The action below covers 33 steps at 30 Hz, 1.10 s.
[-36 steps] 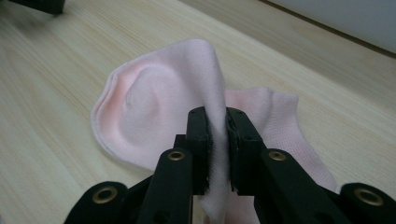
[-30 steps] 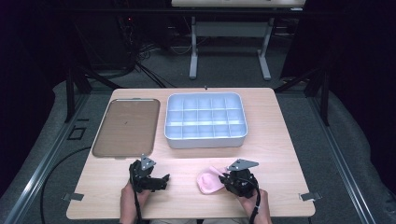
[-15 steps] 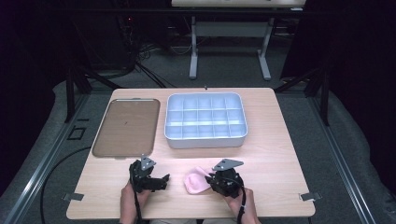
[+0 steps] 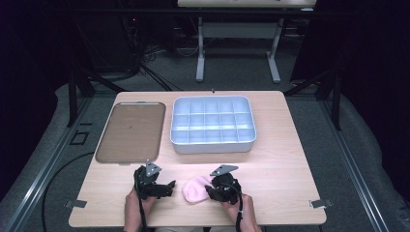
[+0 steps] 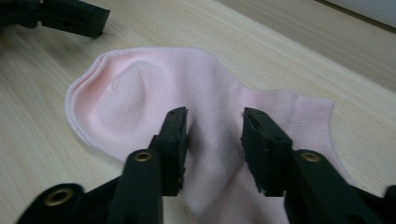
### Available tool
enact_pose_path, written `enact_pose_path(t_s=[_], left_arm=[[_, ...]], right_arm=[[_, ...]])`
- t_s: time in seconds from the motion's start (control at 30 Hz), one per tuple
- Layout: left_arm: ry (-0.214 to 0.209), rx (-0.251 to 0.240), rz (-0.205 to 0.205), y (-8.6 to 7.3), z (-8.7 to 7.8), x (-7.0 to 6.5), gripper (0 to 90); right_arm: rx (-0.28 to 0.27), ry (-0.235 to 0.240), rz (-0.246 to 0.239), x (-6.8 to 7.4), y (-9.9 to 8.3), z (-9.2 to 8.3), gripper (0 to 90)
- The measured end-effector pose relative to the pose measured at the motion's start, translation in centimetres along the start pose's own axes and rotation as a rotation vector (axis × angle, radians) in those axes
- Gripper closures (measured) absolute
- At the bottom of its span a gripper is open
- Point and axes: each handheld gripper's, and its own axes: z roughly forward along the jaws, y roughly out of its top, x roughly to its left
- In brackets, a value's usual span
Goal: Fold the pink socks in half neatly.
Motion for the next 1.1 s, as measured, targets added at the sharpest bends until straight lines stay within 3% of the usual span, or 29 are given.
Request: enact_pose_path(t_s=[0.07,0.17,0.43,0.67,0.83,0.9,0.97,1.03,1.1], left_arm=[[0.0,0.0,0.002,0.0,0.0,0.0,1.7],[-0.001,0.001,0.002,0.0,0.0,0.0,1.7],[0.001,0.001,0.004,0.0,0.0,0.0,1.7],[0.003,0.001,-0.005,0.0,0.0,0.0,1.6],[0.054,-0.003,-0.022,-0.1,-0.2,-0.7,1.0],[0.074,-0.002,-0.049,-0.1,-0.2,-0.8,0.1],[0.09,0.011,-0.104,-0.2,-0.2,-0.6,0.1],[0.112,0.03,-0.107,-0.1,-0.5,-0.6,0.6],[0.108,0.024,-0.122,0.0,-0.9,-0.7,4.3]], right_arm=[[0.001,0.014,-0.022,-0.2,0.0,-0.2,49.9],[-0.04,0.048,-0.021,-0.6,-0.2,-0.8,41.9],[-0.113,0.055,0.019,-2.5,-0.9,-3.2,29.1],[-0.109,0.004,0.012,-3.8,-2.1,-4.0,30.2],[-0.088,-0.031,0.018,-4.5,-2.9,-4.3,33.0],[-0.085,-0.046,0.023,-4.7,-3.1,-4.4,34.1],[-0.081,-0.058,0.016,-5.0,-3.3,-4.4,35.0],[-0.082,-0.06,0.028,-5.0,-3.4,-4.5,35.6],[-0.088,-0.063,0.03,-5.1,-3.6,-4.6,35.7]])
